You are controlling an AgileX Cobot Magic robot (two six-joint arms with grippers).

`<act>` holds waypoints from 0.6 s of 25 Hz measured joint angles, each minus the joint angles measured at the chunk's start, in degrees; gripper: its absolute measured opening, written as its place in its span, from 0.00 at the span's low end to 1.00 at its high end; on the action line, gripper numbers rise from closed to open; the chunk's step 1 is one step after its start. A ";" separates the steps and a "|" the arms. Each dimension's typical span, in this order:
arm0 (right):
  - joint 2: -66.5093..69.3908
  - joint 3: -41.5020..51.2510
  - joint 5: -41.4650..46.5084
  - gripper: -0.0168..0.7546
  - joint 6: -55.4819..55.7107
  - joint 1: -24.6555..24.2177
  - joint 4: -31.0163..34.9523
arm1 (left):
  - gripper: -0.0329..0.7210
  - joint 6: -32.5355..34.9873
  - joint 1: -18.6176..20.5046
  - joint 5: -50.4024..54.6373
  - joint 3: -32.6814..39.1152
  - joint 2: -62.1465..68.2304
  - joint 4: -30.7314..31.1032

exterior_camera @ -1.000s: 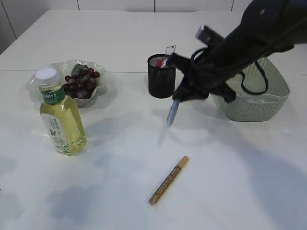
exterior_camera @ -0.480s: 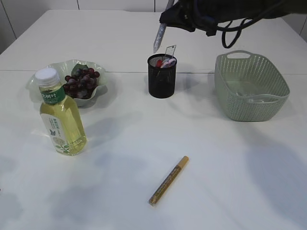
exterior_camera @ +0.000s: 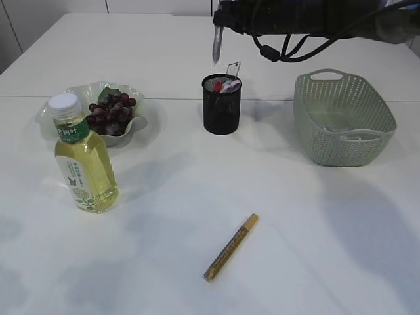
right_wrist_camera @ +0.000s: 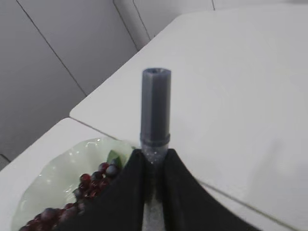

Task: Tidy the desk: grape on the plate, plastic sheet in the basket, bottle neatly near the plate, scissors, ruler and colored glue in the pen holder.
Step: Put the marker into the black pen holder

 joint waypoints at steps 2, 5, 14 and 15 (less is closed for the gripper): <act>1.06 -1.22 -1.06 0.14 -6.39 0.00 2.31 | 0.56 0.00 0.00 0.03 0.00 0.00 0.00; 2.39 -1.62 -1.50 0.14 -14.17 0.00 6.42 | 0.56 0.00 0.00 0.03 0.00 0.00 0.00; 6.27 -1.62 -1.83 0.14 -32.48 0.11 16.95 | 0.56 0.00 0.00 0.13 0.00 0.00 0.00; 6.59 -1.62 -1.83 0.14 -33.79 0.11 17.41 | 0.56 0.00 0.00 0.13 0.00 0.00 0.00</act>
